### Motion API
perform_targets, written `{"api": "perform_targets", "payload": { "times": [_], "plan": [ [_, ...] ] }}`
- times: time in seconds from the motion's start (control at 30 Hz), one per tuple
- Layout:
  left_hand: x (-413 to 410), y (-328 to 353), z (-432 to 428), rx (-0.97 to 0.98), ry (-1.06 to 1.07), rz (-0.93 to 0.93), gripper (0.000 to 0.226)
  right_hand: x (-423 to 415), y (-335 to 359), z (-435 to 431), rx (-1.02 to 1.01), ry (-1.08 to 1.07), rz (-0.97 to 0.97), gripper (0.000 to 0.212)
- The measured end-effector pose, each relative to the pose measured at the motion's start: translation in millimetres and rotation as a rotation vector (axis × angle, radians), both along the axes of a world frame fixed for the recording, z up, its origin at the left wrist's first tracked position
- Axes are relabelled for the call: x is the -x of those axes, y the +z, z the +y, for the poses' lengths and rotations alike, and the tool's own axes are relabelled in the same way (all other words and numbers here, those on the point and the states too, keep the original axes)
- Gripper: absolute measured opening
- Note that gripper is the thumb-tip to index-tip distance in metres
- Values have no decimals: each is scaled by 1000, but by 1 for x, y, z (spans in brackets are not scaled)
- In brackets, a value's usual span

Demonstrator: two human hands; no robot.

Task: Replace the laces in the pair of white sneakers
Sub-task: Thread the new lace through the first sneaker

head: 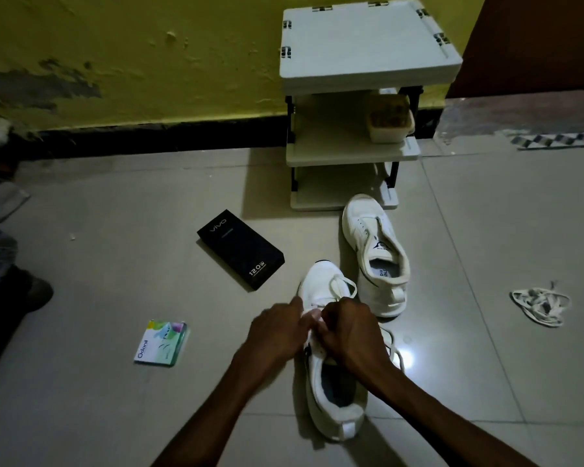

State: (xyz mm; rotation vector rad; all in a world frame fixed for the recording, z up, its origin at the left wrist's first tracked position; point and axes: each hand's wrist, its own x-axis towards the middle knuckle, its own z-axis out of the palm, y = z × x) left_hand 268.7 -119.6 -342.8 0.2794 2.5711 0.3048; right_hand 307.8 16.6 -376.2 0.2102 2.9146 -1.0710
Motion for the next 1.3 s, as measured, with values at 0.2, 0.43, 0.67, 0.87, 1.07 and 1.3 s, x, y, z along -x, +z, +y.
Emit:
{"api": "perform_targets", "payload": {
  "times": [0.2,0.43,0.67,0.87,1.07,1.3],
  "plan": [
    [2,-17,3,-219,59,16,37,0,1,0,-10,4,22,34],
    [34,80,-2,-1375,483,-102,37,-2,-1,-1,-19,18,7,31],
    [6,126,28,-1329,241,-87,42,4,2,0,3,-3,-5,41],
    [15,111,17,-607,264,229,40,-2,15,9,166,-30,-18,23],
    [1,70,-3,-361,197,307,29,-36,26,21,91,-27,-44,36],
    [-11,25,12,-609,312,135,21,-40,33,23,-41,-2,0,24]
  ]
}}
